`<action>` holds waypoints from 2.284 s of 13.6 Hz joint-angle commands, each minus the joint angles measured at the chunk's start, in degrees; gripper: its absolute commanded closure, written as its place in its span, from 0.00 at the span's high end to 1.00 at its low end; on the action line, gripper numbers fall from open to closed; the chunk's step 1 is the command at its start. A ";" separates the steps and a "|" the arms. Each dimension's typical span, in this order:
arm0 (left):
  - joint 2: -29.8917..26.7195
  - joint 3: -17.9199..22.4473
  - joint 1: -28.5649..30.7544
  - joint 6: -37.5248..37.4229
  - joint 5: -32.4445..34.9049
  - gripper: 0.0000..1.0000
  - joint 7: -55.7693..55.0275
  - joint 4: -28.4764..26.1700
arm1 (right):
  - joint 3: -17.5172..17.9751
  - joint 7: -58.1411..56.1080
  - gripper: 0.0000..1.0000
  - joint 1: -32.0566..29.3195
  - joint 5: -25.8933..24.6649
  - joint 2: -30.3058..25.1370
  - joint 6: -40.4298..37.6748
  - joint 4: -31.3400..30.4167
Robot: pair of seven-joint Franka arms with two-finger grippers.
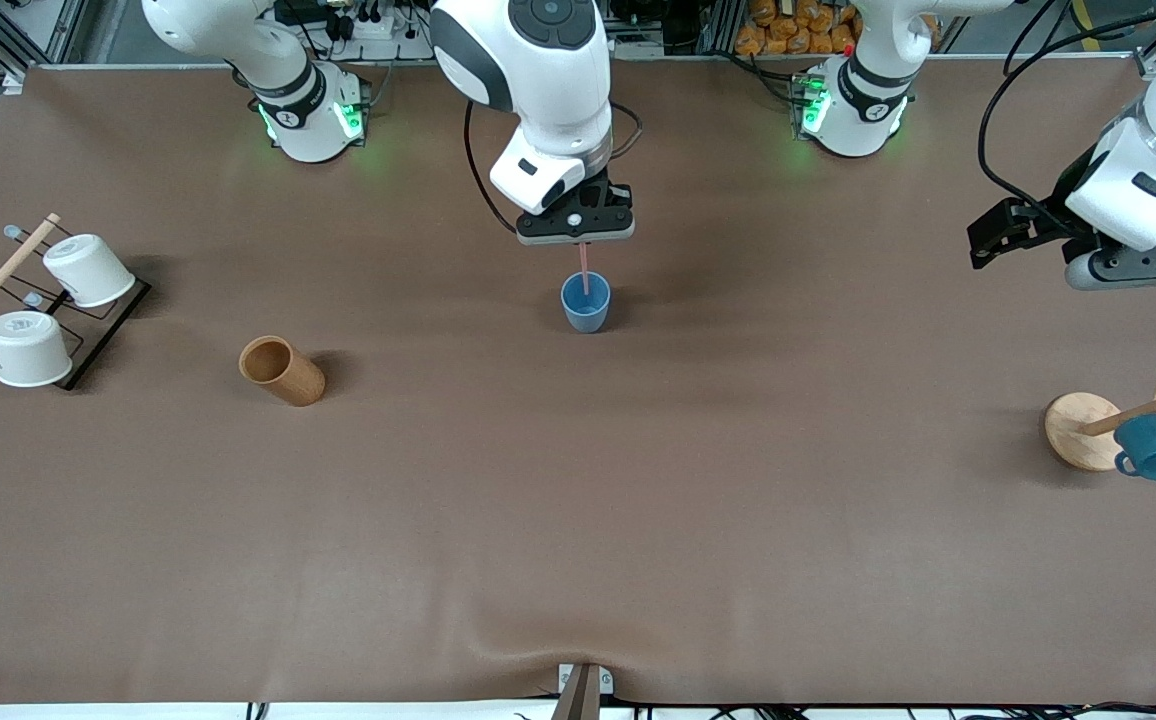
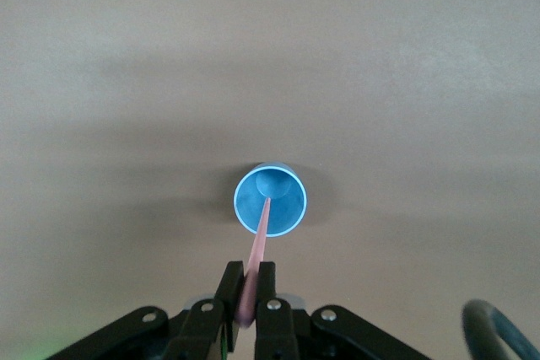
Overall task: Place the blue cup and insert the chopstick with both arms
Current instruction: 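Move the chopstick with the right gripper above the blue cup, then lower the chopstick into the blue cup with the right gripper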
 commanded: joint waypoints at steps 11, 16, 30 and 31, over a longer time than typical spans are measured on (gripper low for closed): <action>-0.21 0.13 0.50 -0.32 -0.99 1.00 0.77 -0.57 | 0.48 0.93 0.00 -0.13 2.12 4.33 1.71 0.04; -0.13 0.13 0.59 -0.32 -0.99 1.00 0.77 -0.57 | 0.48 0.67 0.00 -0.13 1.60 6.43 4.44 -0.14; 0.22 0.13 0.68 -0.23 -0.99 1.00 0.77 -0.57 | 0.40 0.31 0.00 -0.48 1.33 8.37 5.50 -1.54; 0.23 0.13 0.68 -0.23 -0.99 1.00 0.77 -0.57 | 0.40 0.31 0.02 -0.48 1.33 8.37 5.50 -1.54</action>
